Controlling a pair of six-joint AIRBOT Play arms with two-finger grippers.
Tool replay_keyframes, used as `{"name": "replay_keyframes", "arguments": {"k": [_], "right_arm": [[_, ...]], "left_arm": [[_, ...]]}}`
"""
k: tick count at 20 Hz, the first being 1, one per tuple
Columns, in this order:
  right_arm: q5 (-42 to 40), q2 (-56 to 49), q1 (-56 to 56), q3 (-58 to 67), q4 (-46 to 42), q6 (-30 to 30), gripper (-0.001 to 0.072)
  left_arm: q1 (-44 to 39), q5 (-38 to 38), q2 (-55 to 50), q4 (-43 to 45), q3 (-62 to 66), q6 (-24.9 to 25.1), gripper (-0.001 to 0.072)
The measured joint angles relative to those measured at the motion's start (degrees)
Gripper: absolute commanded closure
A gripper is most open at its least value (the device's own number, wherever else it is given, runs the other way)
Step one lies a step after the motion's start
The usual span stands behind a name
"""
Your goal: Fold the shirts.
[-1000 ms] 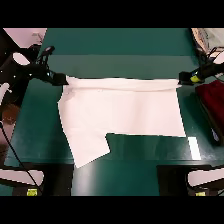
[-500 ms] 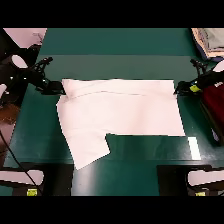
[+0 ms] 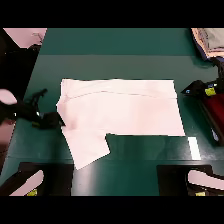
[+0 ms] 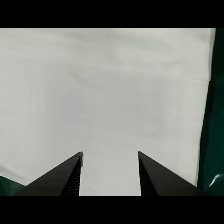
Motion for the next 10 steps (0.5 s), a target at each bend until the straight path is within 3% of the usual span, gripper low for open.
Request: {"name": "replay_keyframes", "arguments": {"k": [4,10], "right_arm": [[-1.2,1.9,-0.3,-1.8,1.0,-0.5,0.0303],[-1.2,2.6,-0.3,-2.4,1.5,-0.7,0.0304]], "left_arm": [[-0.5,2.0,4.5,-2.7,-10.8,-0.6,0.0106],[-7.6,9.2,6.0,-5.6,-16.3,-1.2,0.0107]]}}
